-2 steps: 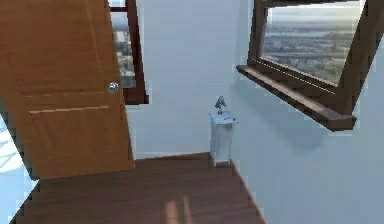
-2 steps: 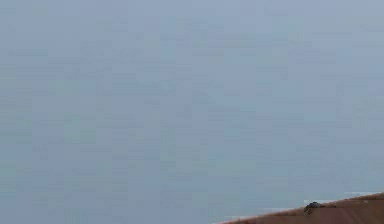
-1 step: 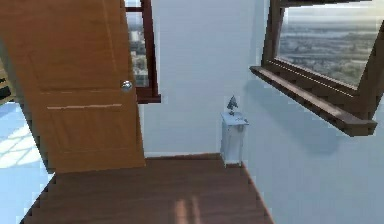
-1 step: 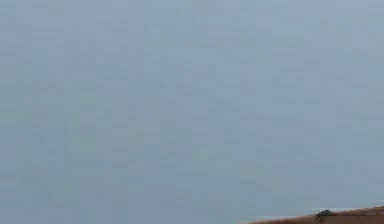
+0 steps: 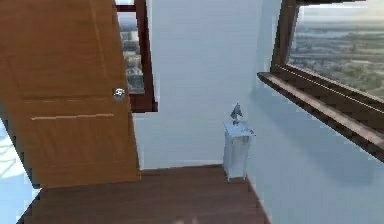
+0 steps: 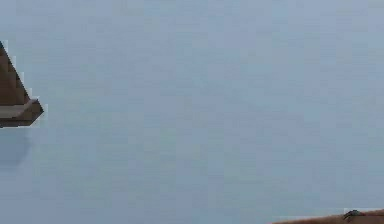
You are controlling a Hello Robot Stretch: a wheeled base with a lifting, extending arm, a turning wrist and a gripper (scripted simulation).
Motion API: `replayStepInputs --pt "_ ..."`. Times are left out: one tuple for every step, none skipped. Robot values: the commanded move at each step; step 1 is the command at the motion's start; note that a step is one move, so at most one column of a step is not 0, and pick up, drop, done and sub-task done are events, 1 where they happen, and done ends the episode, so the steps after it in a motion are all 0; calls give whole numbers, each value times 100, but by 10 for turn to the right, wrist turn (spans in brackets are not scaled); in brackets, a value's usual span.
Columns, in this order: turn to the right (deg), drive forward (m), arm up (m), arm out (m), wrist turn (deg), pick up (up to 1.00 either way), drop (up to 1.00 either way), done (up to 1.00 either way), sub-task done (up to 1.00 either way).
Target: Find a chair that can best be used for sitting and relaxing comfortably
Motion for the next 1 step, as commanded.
replayStepInputs --pt "-390 0 0 0 0 0 0 0 0"
